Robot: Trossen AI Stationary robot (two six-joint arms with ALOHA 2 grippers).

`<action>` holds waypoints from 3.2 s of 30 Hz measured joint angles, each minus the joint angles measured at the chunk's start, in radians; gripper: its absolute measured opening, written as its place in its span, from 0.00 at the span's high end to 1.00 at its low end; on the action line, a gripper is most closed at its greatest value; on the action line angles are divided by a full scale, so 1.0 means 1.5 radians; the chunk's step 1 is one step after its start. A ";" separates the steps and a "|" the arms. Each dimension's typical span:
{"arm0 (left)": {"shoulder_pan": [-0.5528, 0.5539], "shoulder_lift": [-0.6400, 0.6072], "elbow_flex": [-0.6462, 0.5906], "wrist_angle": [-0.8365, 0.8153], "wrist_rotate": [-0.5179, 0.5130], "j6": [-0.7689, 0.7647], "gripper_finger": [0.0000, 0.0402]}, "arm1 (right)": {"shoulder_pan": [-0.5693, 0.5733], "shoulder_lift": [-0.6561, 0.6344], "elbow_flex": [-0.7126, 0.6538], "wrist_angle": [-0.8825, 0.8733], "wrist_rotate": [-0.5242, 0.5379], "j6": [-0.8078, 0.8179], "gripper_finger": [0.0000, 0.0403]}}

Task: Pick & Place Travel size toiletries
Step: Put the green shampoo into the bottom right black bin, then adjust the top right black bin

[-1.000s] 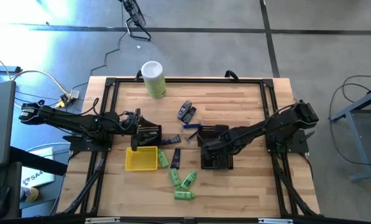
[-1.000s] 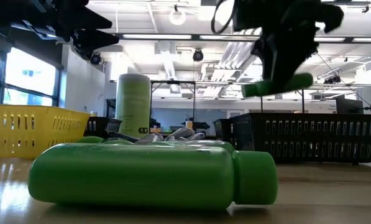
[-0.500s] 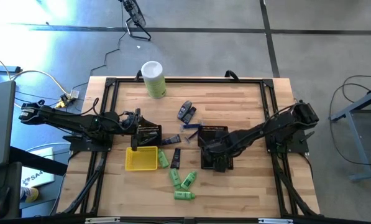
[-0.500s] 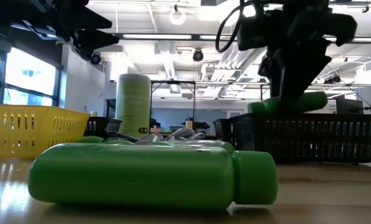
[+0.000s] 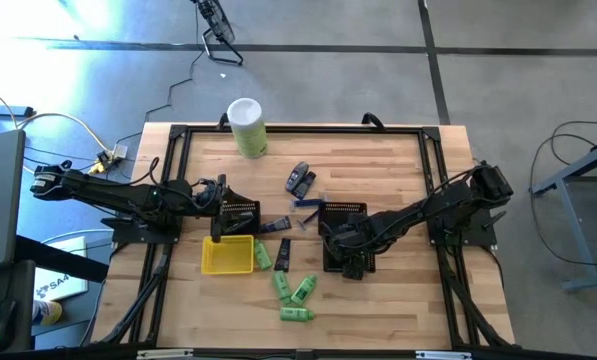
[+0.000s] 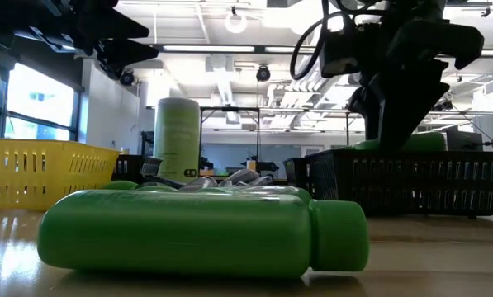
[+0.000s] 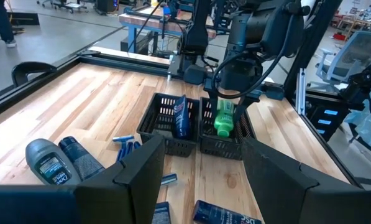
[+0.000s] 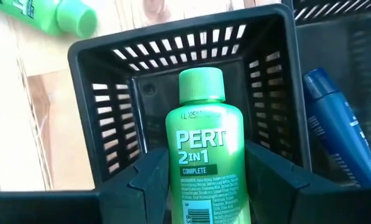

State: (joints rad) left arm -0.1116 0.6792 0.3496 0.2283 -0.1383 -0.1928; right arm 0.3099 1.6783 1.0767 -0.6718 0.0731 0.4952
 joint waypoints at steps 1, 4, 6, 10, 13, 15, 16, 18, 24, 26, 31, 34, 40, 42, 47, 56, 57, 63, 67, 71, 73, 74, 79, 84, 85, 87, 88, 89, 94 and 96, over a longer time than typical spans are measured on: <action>0.000 0.000 0.000 0.000 0.000 0.000 0.48 | 0.000 0.000 0.000 0.000 0.000 0.000 0.57; 0.000 0.000 0.000 0.000 0.000 0.000 0.48 | 0.000 0.000 0.000 0.000 -0.002 -0.001 0.57; 0.000 0.000 0.000 0.000 0.000 0.000 0.48 | 0.000 0.000 0.000 0.000 -0.002 -0.001 0.55; 0.000 0.000 0.000 0.000 0.000 0.000 0.48 | 0.000 0.000 0.000 0.001 0.001 0.002 0.52; 0.000 0.000 0.000 0.000 0.000 0.000 0.48 | 0.000 0.000 0.001 0.003 0.005 0.003 0.49; 0.000 0.000 0.000 0.000 0.000 0.000 0.48 | 0.000 0.000 0.001 0.003 0.005 0.002 0.47; 0.000 0.000 0.000 0.000 0.000 0.000 0.48 | 0.000 0.000 0.001 0.003 0.005 0.000 0.47; 0.000 0.000 0.000 0.000 0.000 0.000 0.48 | 0.000 0.000 0.001 0.003 0.004 -0.002 0.47; 0.000 0.000 0.000 0.000 0.000 0.000 0.48 | 0.000 -0.002 0.001 0.003 0.005 -0.035 0.56; 0.000 0.000 0.000 0.000 0.000 0.000 0.48 | -0.003 -0.010 0.001 0.002 0.005 -0.036 0.61; 0.000 0.000 0.001 0.000 0.000 0.000 0.48 | -0.008 -0.046 0.001 -0.003 0.002 -0.041 0.72; 0.000 0.000 0.001 0.000 0.000 0.002 0.48 | -0.008 -0.079 0.001 0.012 0.002 -0.068 0.77; 0.000 0.000 0.001 0.000 0.000 0.003 0.48 | -0.008 -0.127 0.001 0.110 0.006 -0.144 0.83; 0.000 0.000 0.001 0.001 -0.001 0.003 0.48 | -0.008 -0.128 0.001 0.152 0.010 -0.172 0.84; 0.000 0.000 0.001 0.001 -0.001 0.003 0.48 | -0.007 -0.126 0.001 0.249 0.010 -0.228 0.84; 0.000 0.000 0.001 0.000 -0.001 0.003 0.48 | -0.008 -0.123 0.001 0.296 0.017 -0.288 0.84; 0.000 0.000 0.001 0.000 -0.001 0.003 0.48 | -0.008 -0.123 0.001 0.296 0.020 -0.294 0.84; 0.000 0.000 0.001 0.000 -0.001 0.003 0.48 | -0.008 -0.123 0.001 0.297 0.022 -0.298 0.84; 0.000 0.000 0.001 0.001 -0.001 0.010 0.48 | -0.011 -0.123 0.001 0.316 0.022 -0.306 0.84; 0.000 0.000 0.001 0.001 -0.002 0.037 0.48 | -0.024 -0.123 0.001 0.344 0.022 -0.320 0.84; 0.000 0.000 0.001 0.001 -0.002 0.047 0.48 | -0.035 -0.123 0.001 0.352 0.022 -0.329 0.84; 0.000 0.000 0.001 0.001 -0.002 0.055 0.48 | -0.042 -0.123 0.001 0.353 0.024 -0.332 0.84; 0.000 0.000 0.001 0.001 -0.004 0.107 0.48 | -0.090 -0.123 0.001 0.351 0.071 -0.338 0.84; 0.000 0.000 0.001 0.004 -0.007 0.167 0.48 | -0.148 -0.123 0.001 0.347 0.071 -0.372 0.84; 0.000 0.000 0.001 0.002 -0.007 0.174 0.48 | -0.160 -0.123 0.001 0.344 0.070 -0.375 0.84; 0.000 0.000 0.001 0.001 -0.007 0.183 0.48 | -0.183 -0.123 0.001 0.331 0.069 -0.371 0.84; 0.000 0.000 0.001 0.001 -0.008 0.186 0.48 | -0.195 -0.123 0.001 0.320 0.070 -0.362 0.84; 0.000 0.000 0.001 0.001 -0.009 0.193 0.48 | -0.206 -0.123 0.001 0.309 0.071 -0.348 0.84; 0.000 0.000 0.001 0.000 -0.009 0.198 0.48 | -0.244 -0.123 0.001 0.284 0.072 -0.272 0.84; 0.000 0.000 0.001 0.000 -0.009 0.199 0.48 | -0.251 -0.123 0.001 0.283 0.067 -0.263 0.84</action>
State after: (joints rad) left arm -0.1116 0.6788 0.3508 0.2287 -0.1522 0.1052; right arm -0.0673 1.4940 1.0779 -0.2479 0.1734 0.1009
